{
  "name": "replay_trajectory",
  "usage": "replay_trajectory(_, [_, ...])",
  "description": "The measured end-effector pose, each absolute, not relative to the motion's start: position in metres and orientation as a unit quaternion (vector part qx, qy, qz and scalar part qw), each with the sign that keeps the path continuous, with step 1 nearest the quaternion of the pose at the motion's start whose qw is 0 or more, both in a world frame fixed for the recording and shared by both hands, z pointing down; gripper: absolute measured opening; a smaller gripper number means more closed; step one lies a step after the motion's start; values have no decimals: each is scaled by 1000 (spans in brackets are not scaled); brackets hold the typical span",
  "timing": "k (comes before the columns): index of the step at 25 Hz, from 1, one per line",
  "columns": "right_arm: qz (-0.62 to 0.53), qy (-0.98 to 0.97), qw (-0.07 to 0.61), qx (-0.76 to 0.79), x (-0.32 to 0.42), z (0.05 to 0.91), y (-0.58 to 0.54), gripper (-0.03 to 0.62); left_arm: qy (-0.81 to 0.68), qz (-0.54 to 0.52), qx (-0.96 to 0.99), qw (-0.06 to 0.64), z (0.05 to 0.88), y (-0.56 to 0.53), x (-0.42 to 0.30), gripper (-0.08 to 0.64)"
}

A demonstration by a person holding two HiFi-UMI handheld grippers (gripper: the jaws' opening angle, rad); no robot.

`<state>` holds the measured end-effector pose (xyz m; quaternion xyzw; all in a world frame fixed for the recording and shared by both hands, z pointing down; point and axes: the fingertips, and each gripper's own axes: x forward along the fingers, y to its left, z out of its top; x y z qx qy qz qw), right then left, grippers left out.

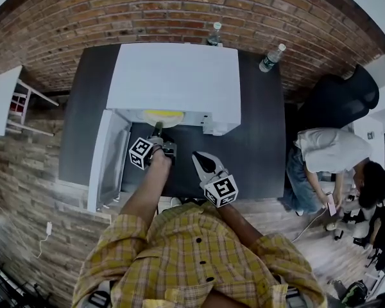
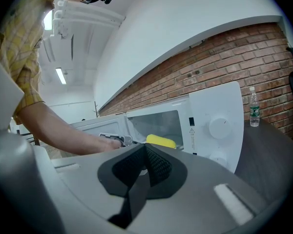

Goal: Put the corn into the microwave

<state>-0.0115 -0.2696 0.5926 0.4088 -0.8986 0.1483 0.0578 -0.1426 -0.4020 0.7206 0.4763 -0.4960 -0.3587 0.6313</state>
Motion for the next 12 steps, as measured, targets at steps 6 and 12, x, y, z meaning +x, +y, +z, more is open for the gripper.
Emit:
replay_trajectory(6, [152, -898, 58, 410, -7, 595, -271, 3, -506, -354, 463, 636, 725, -409, -141, 28])
replay_trajectory(12, [152, -897, 57, 411, -4, 596, -273, 3, -513, -340, 458, 641, 728, -416, -140, 26])
